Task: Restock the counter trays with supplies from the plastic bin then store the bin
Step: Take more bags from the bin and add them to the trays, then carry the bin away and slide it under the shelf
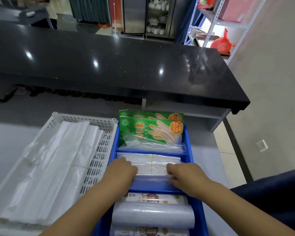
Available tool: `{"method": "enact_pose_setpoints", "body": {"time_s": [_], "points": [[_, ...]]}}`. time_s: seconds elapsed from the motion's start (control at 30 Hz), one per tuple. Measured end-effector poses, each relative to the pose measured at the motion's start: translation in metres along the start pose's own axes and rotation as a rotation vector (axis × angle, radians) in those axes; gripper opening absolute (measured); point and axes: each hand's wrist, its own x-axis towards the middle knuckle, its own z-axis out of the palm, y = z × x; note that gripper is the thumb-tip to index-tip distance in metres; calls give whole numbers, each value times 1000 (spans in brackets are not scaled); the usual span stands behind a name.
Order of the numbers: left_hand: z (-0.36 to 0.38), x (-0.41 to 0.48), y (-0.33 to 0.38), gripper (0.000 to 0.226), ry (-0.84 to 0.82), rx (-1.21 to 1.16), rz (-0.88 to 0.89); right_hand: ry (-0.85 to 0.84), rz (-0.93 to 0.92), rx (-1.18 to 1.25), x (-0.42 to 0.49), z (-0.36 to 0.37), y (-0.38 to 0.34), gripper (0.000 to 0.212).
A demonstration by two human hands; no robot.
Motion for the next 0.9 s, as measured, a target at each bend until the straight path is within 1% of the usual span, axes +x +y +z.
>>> {"method": "enact_pose_setpoints", "body": {"time_s": [0.1, 0.13, 0.17, 0.2, 0.23, 0.27, 0.33, 0.4, 0.47, 0.5, 0.53, 0.6, 0.77, 0.9], "points": [[4, 2, -4, 24, 23, 42, -47, 48, -71, -144, 0, 0, -1, 20], [3, -1, -5, 22, 52, 38, -52, 55, -79, -176, 0, -2, -1, 23], [0, -5, -5, 20, 123, 41, -35, 56, -79, -191, 0, -4, 0, 25], [-3, -10, -6, 23, 185, 48, -10, 56, -78, -195, 0, -6, 2, 26], [-7, -16, -7, 32, 217, 55, 2, 63, -83, -196, 1, -9, 3, 27], [-11, -23, -9, 38, 261, 54, -4, 78, -96, -197, 2, -12, 4, 28], [-14, -35, -11, 43, 341, 26, -61, 136, -134, -173, 6, -18, 3, 29], [-14, -50, -14, 38, 359, -8, -152, 192, -181, -130, 13, -25, -3, 28], [-10, -68, -17, 23, 372, -70, -248, 210, -224, -99, 20, -31, -16, 26], [-9, -80, -18, 13, 378, -118, -318, 210, -248, -85, 23, -33, -24, 26], [-7, -91, -21, 11, 376, -150, -384, 215, -274, -72, 25, -35, -34, 25], [-1, -119, -25, 16, 410, -171, -488, 233, -336, -65, 27, -38, -56, 23], [16, -207, -37, 19, 363, -163, -684, 294, -531, -60, 16, -38, -136, 18], [37, -289, -40, 16, 387, -200, -778, 308, -642, -100, -9, -25, -213, 22]]}}
